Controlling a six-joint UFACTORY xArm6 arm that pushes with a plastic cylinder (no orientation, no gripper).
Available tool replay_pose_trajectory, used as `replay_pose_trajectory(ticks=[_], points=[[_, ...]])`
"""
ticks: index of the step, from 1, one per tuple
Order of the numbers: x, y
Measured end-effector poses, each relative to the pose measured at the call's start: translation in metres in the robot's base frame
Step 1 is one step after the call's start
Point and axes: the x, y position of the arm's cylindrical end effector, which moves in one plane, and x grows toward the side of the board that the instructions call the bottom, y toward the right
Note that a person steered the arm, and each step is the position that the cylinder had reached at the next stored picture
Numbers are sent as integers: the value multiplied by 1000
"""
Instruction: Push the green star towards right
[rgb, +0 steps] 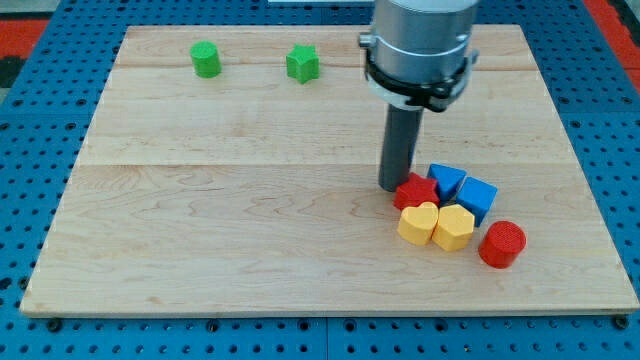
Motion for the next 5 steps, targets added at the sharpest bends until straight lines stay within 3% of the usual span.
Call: replay_pose_trajectory(ticks=[1, 2, 3, 4, 5], points=[[-15, -21], [-97, -61], [-182, -26], [-236, -50], [-250, -107]])
